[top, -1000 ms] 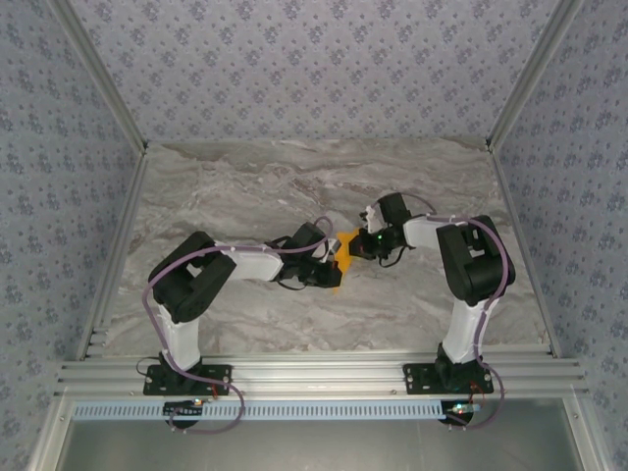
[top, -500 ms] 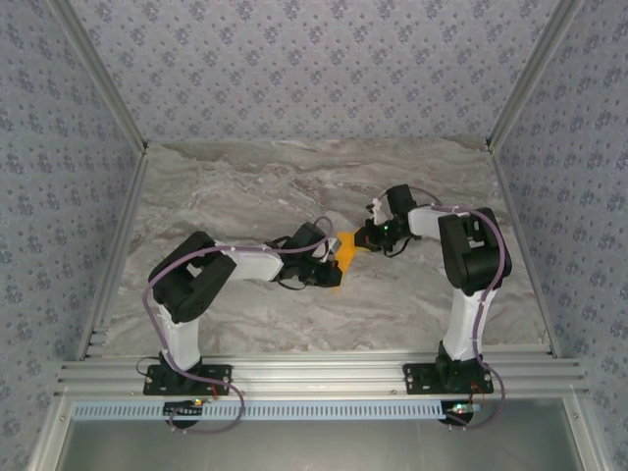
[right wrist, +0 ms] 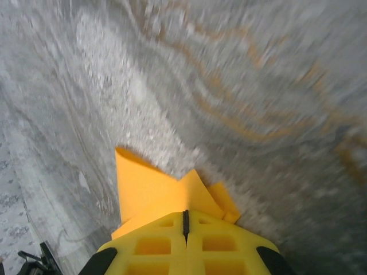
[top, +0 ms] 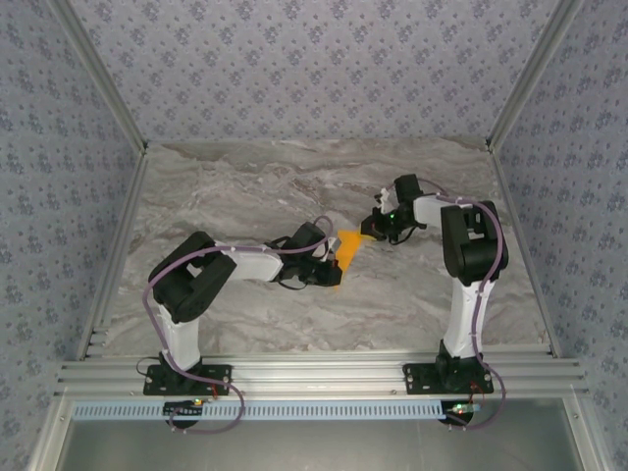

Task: Fold a paper plane with a square sheet of paper (fold left side to right side)
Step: Fold the wing for the fifth time at the center of the table.

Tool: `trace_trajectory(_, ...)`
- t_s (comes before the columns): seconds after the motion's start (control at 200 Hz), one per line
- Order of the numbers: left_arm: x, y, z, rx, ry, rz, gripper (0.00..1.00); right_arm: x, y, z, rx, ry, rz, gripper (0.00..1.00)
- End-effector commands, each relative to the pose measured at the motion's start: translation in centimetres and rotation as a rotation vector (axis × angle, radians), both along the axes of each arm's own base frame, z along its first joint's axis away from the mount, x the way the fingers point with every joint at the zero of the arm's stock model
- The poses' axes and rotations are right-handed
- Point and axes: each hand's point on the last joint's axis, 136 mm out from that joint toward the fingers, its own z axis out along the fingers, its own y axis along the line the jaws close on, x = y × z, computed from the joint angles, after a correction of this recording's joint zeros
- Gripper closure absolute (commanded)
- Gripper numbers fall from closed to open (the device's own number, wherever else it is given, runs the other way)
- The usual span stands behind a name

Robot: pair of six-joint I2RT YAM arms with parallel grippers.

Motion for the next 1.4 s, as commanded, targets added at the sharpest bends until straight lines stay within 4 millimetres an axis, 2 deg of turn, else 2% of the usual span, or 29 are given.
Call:
trace_trajectory(0.0, -3.7, 3.9, -4.9, 0.187, 0.164, 0.001, 0.98, 3.4, -3.6, -1.1, -0.113, -0.060, -0.080, 0.94)
trace_trajectory(0.14, -3.7, 3.9, -4.8, 0.185, 0.164, 0.003, 0.98, 4.4, -4.1, -0.7, -0.123, -0.059, -0.076, 0.94)
trace_trajectory(0.205, -3.6, 3.7, -4.5, 0.178, 0.157, 0.002, 0.98, 4.6, -4.3, 0.5, -0.117, -0.079, -0.081, 0.94)
trace_trajectory(0.35, -3.4, 3.4, -3.9, 0.164, 0.148, 0.005, 0.98, 4.0, -4.1, 5.2, -0.089, -0.170, -0.094, 0.94)
trace_trajectory(0.43, -3.2, 3.2, -3.6, 0.158, 0.142, 0.003, 0.97, 2.5, -2.8, 7.9, -0.056, -0.219, -0.074, 0.94)
trace_trajectory(0.51, -3.1, 3.0, -3.4, 0.152, 0.137, 0.002, 0.97, 0.6, -1.0, 9.7, -0.017, -0.251, -0.042, 0.93)
trace_trajectory(0.53, -3.1, 3.0, -3.3, 0.151, 0.135, 0.001, 0.97, -0.5, -0.6, 8.9, -0.013, -0.227, -0.035, 0.93)
trace_trajectory(0.61, -2.9, 2.9, -3.2, 0.149, 0.133, 0.001, 0.97, -2.8, 1.7, 8.8, 0.017, -0.220, -0.003, 0.93)
trace_trajectory(0.725, -2.9, 2.8, -3.2, 0.151, 0.133, -0.001, 0.97, -4.7, 4.1, 6.9, 0.019, -0.184, 0.036, 0.93)
trace_trajectory(0.859, -2.9, 2.8, -3.0, 0.151, 0.131, -0.003, 0.97, -5.7, 6.0, 3.9, -0.008, -0.129, 0.085, 0.93)
trace_trajectory(1.009, -3.0, 3.0, -2.6, 0.149, 0.123, -0.006, 0.97, -5.8, 5.6, 0.8, -0.072, -0.069, 0.078, 0.93)
trace_trajectory(1.179, -3.7, 3.4, -2.3, 0.152, 0.125, -0.026, 0.97, -6.5, 4.7, -1.8, -0.135, -0.007, 0.079, 0.93)
trace_trajectory(1.399, -6.1, 4.8, -2.9, 0.205, 0.159, -0.073, 0.97, -6.8, 3.8, -2.9, -0.169, 0.026, 0.075, 0.93)
